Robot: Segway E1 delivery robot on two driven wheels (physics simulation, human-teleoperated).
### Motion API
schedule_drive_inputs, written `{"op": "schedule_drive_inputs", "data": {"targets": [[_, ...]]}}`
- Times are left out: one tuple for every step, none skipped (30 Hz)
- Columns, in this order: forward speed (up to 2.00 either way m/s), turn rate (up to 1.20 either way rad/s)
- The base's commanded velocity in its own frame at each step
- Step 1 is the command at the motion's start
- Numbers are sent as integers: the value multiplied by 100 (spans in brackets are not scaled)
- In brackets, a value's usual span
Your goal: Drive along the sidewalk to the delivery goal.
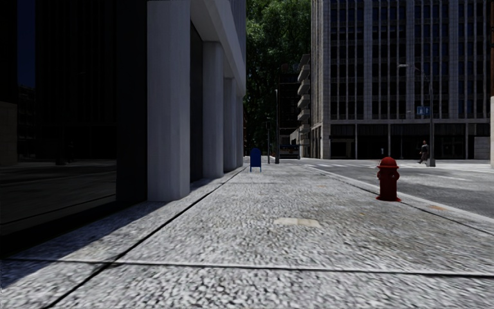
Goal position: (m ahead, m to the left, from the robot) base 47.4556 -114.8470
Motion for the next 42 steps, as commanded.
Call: {"op": "schedule_drive_inputs", "data": {"targets": [[200,0],[200,0],[200,0],[200,0],[200,0],[200,0],[200,0],[200,0],[200,0],[200,0],[200,0],[200,0],[200,0],[200,0],[200,0],[200,0],[200,-1],[200,-3],[200,-4],[200,-4],[200,-5],[200,-27],[200,-27],[200,-27],[200,-27],[200,-10],[200,0],[200,0],[200,0],[200,0],[200,0],[200,0],[200,0],[200,0],[200,0],[200,0],[200,0],[200,0],[200,0],[200,0],[200,0],[200,-10]]}}
